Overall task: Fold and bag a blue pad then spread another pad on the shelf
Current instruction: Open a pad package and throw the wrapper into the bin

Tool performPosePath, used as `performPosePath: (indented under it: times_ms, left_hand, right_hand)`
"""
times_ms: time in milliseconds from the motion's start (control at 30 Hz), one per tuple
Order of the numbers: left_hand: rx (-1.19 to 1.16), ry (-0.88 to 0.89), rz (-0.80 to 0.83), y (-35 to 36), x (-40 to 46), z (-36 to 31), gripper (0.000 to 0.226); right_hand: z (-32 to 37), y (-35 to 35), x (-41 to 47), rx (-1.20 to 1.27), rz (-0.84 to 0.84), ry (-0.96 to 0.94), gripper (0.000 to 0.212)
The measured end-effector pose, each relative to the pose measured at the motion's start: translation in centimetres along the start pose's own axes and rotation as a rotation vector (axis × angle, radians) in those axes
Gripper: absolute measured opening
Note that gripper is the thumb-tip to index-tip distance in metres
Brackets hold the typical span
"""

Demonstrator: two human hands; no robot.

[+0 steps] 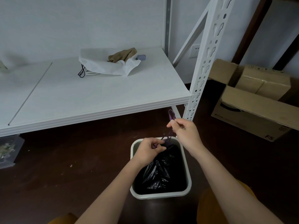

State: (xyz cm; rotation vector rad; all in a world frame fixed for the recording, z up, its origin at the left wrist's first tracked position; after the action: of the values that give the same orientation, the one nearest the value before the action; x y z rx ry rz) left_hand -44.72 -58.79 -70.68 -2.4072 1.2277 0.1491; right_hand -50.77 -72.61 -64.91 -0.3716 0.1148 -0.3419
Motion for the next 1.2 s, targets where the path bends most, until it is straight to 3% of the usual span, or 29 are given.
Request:
performPosePath:
  times_ms: [100,233,433,667,733,867,967,1033,1100,1200]
  left_hand:
    - [0.140,0.045,0.004,0.3,0.2,-0.6,0.008]
    - [0.188,0.049,-0.001,0.6,0.4,-0.3,0.031]
    - [0.175,0.047,0.022,0.4,0.2,-0.5,0.034]
    - [0.022,0.039,-0.012,-0.7,-0.4,0.0,0.022]
    - [-0.041,0.023,-0.050,-1.0,-0.4,0.5,0.030]
    - [-0.191,-0.032,-0.097,-1.1,-0.4,1.0,0.037]
    - [-0.247,-0.046,-0.112,-0.7,-0.1,1.3,0.035]
    - [-0.258,-0.062,-0.117,-0.5,0.1,1.5,0.033]
    - [-0.248,-0.074,-0.112,-0.4,0.3,1.6,0.027]
    - [-0.252,-0.077,-0.108,-0.4,0.4,1.7,0.019]
  right_hand:
    - [0.6,0.3,0.3,0.007,0.062,0.000,0.025]
    - [-0.2,0.9,1.0,0.099,0.122,-0.014,0.024]
    - [-5.1,2.8,1.1,-0.334,0.260,0.101,0.045]
    - [-7.1,2.4,-0.1,-0.363,0.209,0.089,0.047]
    - [-7.8,1.7,-0.2,-0.367,0.167,0.110,0.050]
    - [-8.2,0.3,-0.6,-0.506,0.070,0.275,0.055]
    - [-7.6,-0.2,-1.1,-0.704,0.011,0.374,0.040]
    - [-6.9,0.2,-1.1,-0.778,-0.030,0.243,0.020]
    - [-6.3,1.1,-0.9,-0.648,0.003,-0.012,0.006]
    - [-5.8,3.2,-0.8,-0.310,0.204,-0.161,0.023]
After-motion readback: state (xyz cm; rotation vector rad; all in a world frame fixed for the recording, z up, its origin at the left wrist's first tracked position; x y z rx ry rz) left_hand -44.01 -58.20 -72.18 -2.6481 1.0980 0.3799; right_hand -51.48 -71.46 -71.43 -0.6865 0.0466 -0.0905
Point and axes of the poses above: each hand's wrist, its own x-axis towards the middle knuckle, its own y-axis out of the palm, z = x × y, the point moved 3 cm from there along x, towards the middle knuckle, and after that the axes turned 13 degrees about z, right-handed, at the moved point
